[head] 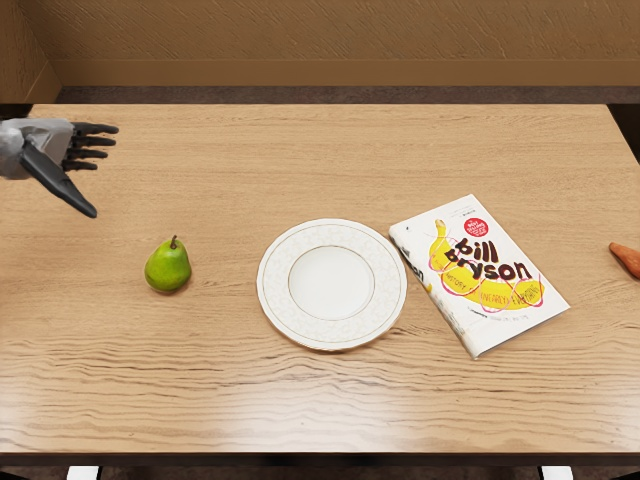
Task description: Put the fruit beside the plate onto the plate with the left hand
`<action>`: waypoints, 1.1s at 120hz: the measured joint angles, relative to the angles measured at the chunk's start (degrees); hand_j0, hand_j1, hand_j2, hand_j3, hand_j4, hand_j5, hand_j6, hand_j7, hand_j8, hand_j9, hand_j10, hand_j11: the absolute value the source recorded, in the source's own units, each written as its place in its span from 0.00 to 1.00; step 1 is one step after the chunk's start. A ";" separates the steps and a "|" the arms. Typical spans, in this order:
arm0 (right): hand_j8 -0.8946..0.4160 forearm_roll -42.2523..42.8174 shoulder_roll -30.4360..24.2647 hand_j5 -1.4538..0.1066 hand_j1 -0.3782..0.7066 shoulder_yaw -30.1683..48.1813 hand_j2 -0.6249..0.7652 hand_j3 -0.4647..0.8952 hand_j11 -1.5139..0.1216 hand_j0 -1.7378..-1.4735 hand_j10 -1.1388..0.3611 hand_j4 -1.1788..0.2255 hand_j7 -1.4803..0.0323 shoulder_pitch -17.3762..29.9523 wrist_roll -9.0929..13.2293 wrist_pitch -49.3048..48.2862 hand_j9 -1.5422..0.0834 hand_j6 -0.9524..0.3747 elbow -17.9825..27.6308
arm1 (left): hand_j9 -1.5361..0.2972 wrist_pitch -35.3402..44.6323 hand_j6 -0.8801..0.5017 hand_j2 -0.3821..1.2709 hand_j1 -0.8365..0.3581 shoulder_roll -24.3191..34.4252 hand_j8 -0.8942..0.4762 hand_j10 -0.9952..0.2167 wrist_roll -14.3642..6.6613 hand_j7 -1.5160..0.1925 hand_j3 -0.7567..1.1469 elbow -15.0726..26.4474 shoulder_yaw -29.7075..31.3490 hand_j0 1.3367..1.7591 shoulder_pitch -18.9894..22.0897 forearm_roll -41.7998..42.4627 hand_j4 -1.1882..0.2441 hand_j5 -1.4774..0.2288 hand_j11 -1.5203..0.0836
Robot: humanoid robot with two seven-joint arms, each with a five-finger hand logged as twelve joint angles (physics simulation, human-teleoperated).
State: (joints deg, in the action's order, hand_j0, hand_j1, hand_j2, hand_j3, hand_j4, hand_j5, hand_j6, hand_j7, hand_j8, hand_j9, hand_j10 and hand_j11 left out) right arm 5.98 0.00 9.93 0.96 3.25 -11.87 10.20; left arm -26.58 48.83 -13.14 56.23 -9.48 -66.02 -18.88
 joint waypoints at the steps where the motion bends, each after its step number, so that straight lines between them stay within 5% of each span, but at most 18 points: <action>1: 0.68 0.00 0.00 0.93 0.03 0.00 0.45 0.34 0.93 0.30 0.76 0.84 0.98 0.00 0.00 0.00 0.95 0.72 0.00 | 0.84 0.70 0.64 0.23 0.99 0.02 0.65 0.82 0.06 0.89 0.40 0.42 0.42 0.76 0.01 -0.03 0.83 0.87 0.95; 28: 0.68 0.00 0.00 0.93 0.03 0.00 0.45 0.34 0.93 0.30 0.76 0.84 0.98 0.01 0.01 0.00 0.95 0.72 0.00 | 0.84 21.73 0.63 0.23 0.99 1.40 0.65 0.82 6.86 0.89 0.40 15.66 11.05 0.76 -0.59 -0.84 0.83 0.87 0.95; 44: 0.68 0.00 0.00 0.93 0.03 0.00 0.45 0.34 0.93 0.30 0.76 0.84 0.98 0.01 0.00 0.00 0.95 0.72 0.00 | 0.84 30.99 0.63 0.23 0.99 1.36 0.65 0.82 8.60 0.89 0.40 20.92 14.72 0.76 -0.53 -3.99 0.83 0.87 0.95; 132: 0.68 0.00 0.00 0.93 0.03 0.00 0.45 0.34 0.93 0.30 0.76 0.84 0.98 0.01 0.00 0.00 0.95 0.72 0.00 | 0.83 28.56 0.62 0.23 0.98 -1.13 0.64 0.81 9.48 0.88 0.40 23.31 19.24 0.76 -1.73 -5.37 0.82 0.85 0.94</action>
State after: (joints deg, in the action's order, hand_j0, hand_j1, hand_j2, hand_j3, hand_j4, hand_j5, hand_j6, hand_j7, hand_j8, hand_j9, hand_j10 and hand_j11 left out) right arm 5.98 0.00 9.93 0.97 3.24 -11.87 10.20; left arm 1.97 47.70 -3.66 79.54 9.76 -67.75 -24.24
